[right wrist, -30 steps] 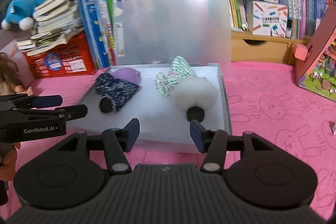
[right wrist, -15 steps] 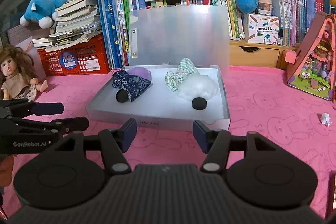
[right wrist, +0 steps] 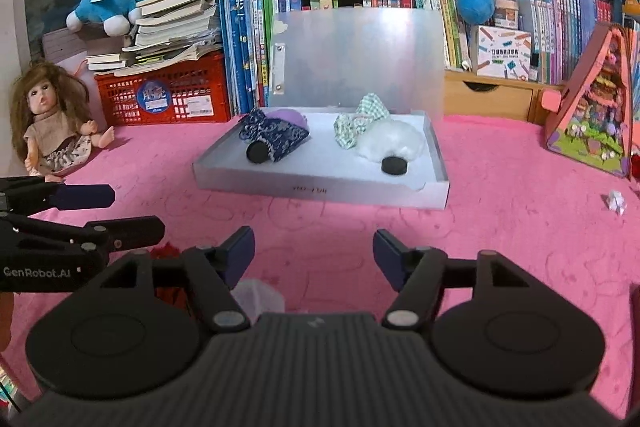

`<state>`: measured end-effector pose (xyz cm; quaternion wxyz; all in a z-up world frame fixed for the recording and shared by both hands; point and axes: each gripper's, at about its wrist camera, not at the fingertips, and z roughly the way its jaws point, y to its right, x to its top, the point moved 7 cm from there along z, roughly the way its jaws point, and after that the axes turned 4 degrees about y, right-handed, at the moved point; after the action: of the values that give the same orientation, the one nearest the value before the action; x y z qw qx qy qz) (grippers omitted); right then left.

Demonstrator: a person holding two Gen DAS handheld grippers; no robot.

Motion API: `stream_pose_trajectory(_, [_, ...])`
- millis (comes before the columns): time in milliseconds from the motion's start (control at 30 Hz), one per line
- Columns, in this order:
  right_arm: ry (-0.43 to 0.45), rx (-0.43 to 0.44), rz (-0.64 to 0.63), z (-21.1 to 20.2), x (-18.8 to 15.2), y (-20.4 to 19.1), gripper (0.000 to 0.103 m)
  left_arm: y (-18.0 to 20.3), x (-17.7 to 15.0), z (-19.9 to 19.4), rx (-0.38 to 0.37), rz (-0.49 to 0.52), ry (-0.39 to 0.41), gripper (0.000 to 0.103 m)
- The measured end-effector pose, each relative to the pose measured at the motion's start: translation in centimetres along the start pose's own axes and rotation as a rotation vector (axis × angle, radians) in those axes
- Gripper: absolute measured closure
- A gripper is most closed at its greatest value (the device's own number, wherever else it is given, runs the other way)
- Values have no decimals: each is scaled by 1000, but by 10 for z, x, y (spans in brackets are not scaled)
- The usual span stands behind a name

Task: Organize objects
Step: 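Move both tools back toward the white tissues and remaining black lid, then grasp the crumpled white tissue with the left tool while the right tool grasps a black lid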

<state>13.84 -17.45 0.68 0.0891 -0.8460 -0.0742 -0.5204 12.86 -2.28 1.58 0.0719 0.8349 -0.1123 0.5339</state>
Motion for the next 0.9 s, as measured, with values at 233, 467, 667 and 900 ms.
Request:
stream_pose_trajectory(233, [20, -11, -28, -23, -27, -11, 25, 1, -29, -25, 16, -9, 9, 24])
stream_pose_trajectory(467, [35, 47, -144, -44, -51, -39, 24, 2, -52, -48, 51, 26, 39, 24])
stream_pose_trajectory(667, [13, 154, -209, -54, -67, -60, 24, 7, -68, -57, 33, 56, 28, 25])
stream_pose_trajectory(900, [-15, 221, -227, -60, -82, -69, 24, 4, -77, -54, 43, 41, 3, 26])
